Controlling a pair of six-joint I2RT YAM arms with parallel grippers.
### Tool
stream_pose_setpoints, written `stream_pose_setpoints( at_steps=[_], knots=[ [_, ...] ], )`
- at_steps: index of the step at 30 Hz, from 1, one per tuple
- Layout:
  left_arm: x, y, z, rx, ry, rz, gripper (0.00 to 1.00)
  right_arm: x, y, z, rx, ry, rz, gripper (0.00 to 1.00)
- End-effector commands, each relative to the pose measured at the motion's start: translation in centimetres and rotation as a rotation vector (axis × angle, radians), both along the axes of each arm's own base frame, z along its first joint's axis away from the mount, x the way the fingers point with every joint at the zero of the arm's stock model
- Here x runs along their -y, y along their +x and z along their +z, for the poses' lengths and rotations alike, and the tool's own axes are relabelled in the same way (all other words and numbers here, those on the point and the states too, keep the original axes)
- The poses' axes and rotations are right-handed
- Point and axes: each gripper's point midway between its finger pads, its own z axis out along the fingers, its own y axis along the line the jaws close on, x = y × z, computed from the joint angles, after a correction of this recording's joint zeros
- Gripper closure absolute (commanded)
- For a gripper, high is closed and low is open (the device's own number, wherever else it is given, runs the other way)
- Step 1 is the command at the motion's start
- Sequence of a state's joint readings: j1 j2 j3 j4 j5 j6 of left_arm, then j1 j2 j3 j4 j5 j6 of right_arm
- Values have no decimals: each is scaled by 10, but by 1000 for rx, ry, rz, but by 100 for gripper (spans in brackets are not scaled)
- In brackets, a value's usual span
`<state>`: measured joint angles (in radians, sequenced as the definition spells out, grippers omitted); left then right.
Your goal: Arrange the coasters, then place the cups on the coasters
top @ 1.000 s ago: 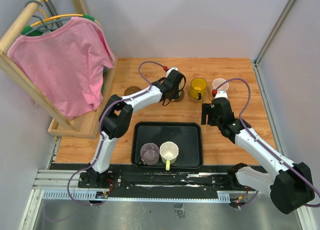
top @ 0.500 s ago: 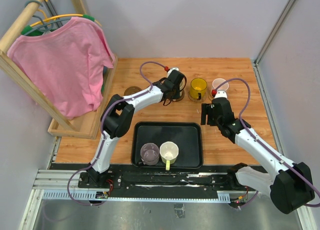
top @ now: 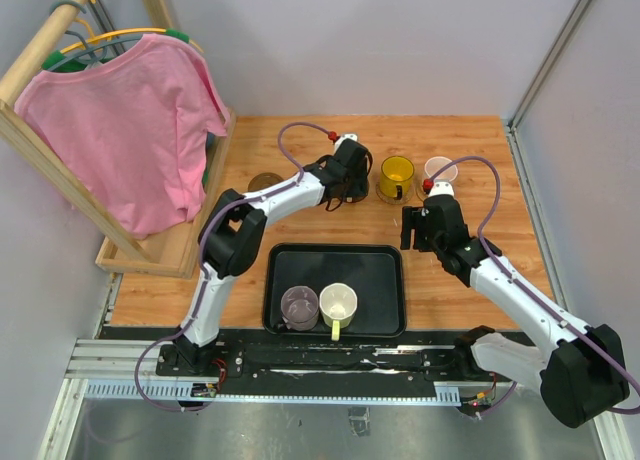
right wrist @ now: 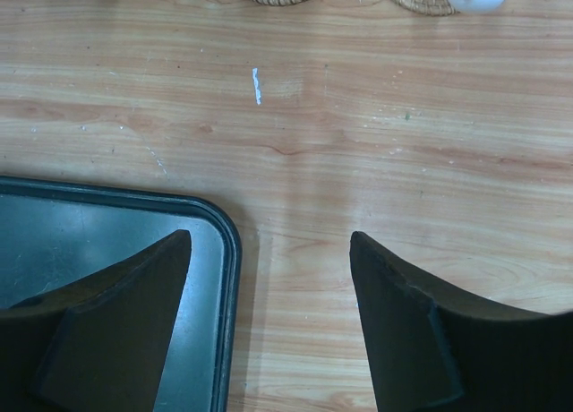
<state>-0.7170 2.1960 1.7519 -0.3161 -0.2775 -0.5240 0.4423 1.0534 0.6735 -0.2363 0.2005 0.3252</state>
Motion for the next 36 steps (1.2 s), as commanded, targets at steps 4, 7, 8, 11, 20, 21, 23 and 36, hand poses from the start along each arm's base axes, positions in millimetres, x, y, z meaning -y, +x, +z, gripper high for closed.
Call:
stream_pose_setpoints(
  at_steps=[4, 7, 8, 11, 20, 21, 23, 36],
  knots=[
    [-7, -4, 48, 91, -41, 11, 34, -6, -3, 3, 13, 42, 7, 27],
    [-12, -11, 66, 118, -64, 6, 31, -6, -3, 4, 16, 43, 5, 27],
    [-14, -14, 72, 126, -70, 3, 31, -6, -4, 3, 13, 42, 5, 27],
    [-21, -26, 92, 152, -95, -15, 29, -6, -5, 2, 6, 45, 7, 27],
    [-87, -100, 102, 193, -77, -52, 27, -18, -15, 6, -15, 81, 84, 19],
    [-95, -108, 110, 206, -90, -46, 27, -21, -18, 7, -23, 82, 103, 16],
    [-116, -134, 104, 190, -94, -39, 27, -26, -24, 8, -36, 80, 135, 14],
    [-163, -270, 97, 62, -262, -135, 23, -65, -66, 40, -14, 130, 367, 11]
  ],
)
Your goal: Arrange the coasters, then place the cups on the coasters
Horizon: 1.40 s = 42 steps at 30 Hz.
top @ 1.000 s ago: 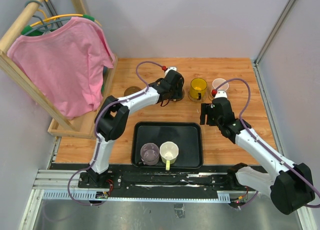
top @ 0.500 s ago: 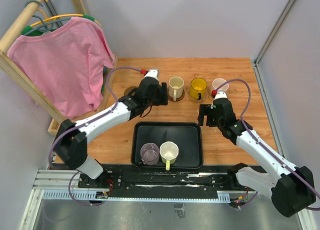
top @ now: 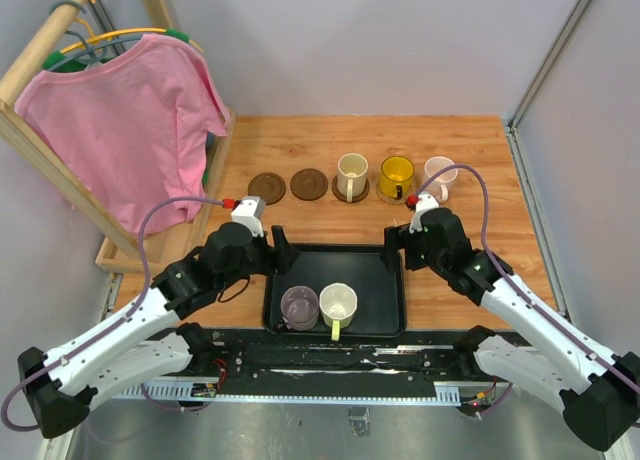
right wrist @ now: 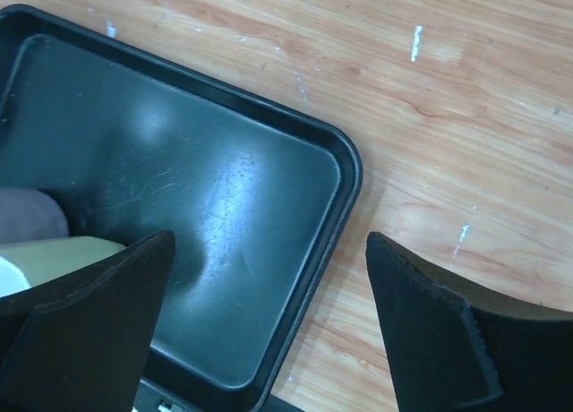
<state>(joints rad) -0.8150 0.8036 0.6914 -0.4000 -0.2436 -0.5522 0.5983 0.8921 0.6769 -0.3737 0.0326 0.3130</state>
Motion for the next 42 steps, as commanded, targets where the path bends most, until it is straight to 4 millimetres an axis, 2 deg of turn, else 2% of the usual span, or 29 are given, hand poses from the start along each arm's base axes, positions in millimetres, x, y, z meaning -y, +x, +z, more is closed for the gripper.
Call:
stream_pose_setpoints(
  at_steps=[1, 10, 18, 24, 34, 42],
  knots=[
    [1, -36, -8, -111, -53, -54, 22, -14, -10, 23, 12, 38, 80, 11],
    [5, -84, -38, -269, 9, -137, 25, -15, -5, 23, 8, 19, 66, 12],
    [-2, -113, -47, -358, 34, -176, 23, -22, -7, 34, 13, 36, 96, 13],
    [1, -135, -52, -404, 29, -268, 22, -22, -11, 37, 11, 6, 95, 13],
    [-11, -129, -84, -402, 101, -210, 22, -21, -16, 35, 19, 20, 82, 13],
    [0, -131, -93, -429, 44, -195, 25, -20, -15, 30, 15, 3, 82, 13]
  ],
)
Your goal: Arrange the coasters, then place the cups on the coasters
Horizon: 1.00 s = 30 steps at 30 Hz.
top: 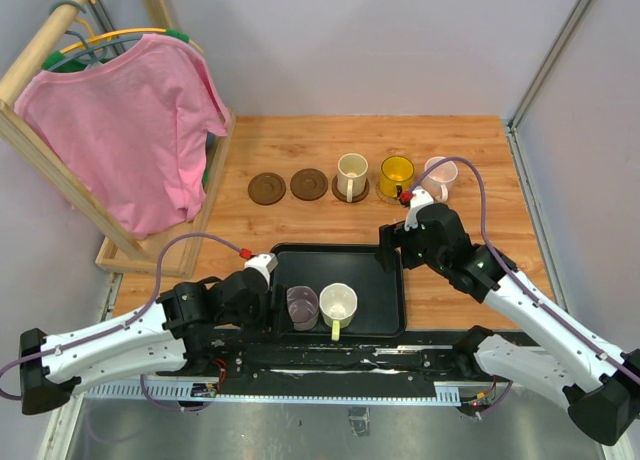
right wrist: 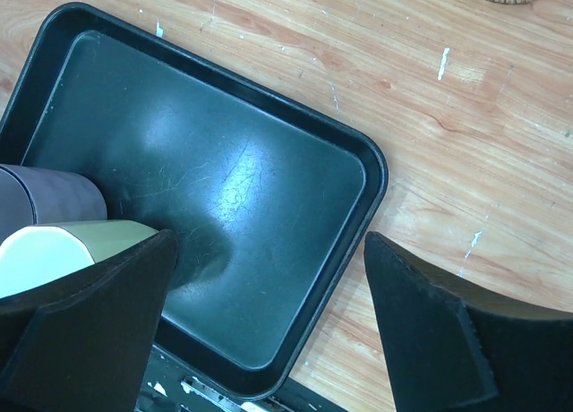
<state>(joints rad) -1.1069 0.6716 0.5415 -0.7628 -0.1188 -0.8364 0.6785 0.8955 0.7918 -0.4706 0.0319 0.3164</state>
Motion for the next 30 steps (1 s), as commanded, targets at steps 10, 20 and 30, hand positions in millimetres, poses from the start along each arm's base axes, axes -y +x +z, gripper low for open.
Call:
stream_pose_setpoints(
  at_steps=[10, 20, 30],
  knots=[
    [16, 0, -21, -16, 7, 18, 34, -1, -1, -3, 7, -23, 5, 14],
    [18, 10, -35, 21, 58, 13, 50, 2, -1, -7, 6, -32, -5, 14],
    [24, 30, -40, 102, 70, 63, 55, 5, -2, -13, 3, -41, -14, 13]
  ],
)
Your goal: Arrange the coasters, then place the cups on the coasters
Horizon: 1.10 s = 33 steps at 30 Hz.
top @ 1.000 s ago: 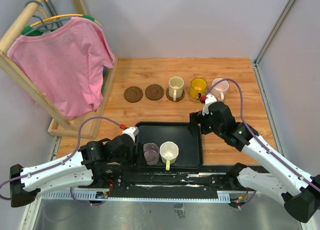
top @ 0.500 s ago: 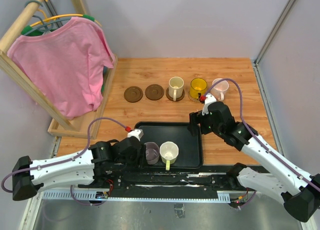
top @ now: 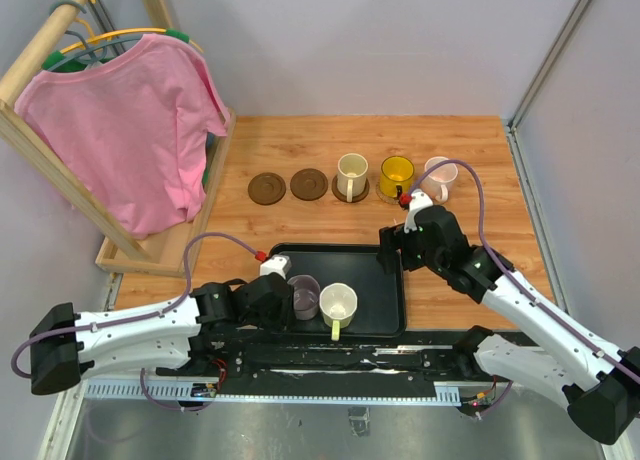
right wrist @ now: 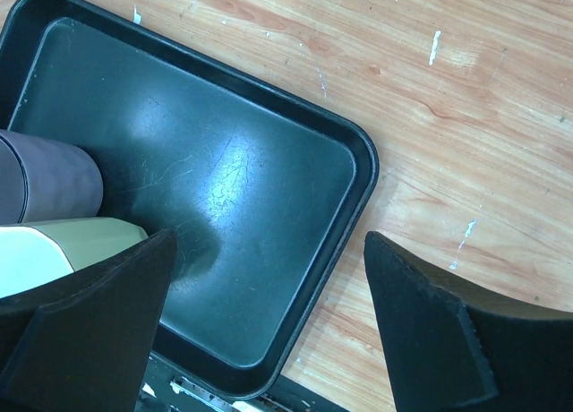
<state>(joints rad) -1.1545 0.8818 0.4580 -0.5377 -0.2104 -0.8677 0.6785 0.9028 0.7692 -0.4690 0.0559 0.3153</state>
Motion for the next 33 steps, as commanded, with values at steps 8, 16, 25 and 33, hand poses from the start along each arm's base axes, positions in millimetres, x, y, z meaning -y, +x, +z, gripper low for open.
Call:
stream_pose_setpoints(
  at_steps=[8, 16, 25, 33],
  knots=[
    [5, 34, 2, 150, 28, 81, 61, 2, -4, -5, 11, -6, -4, 13],
    [3, 42, -2, 198, 36, 93, 51, 2, -5, -6, 13, -1, -6, 14],
    [3, 54, 1, 250, 41, 129, 44, 1, -7, -11, 3, 7, -5, 13],
    [7, 62, 6, 293, 53, 120, 49, 0, -6, -12, 1, 5, -1, 14]
  ],
)
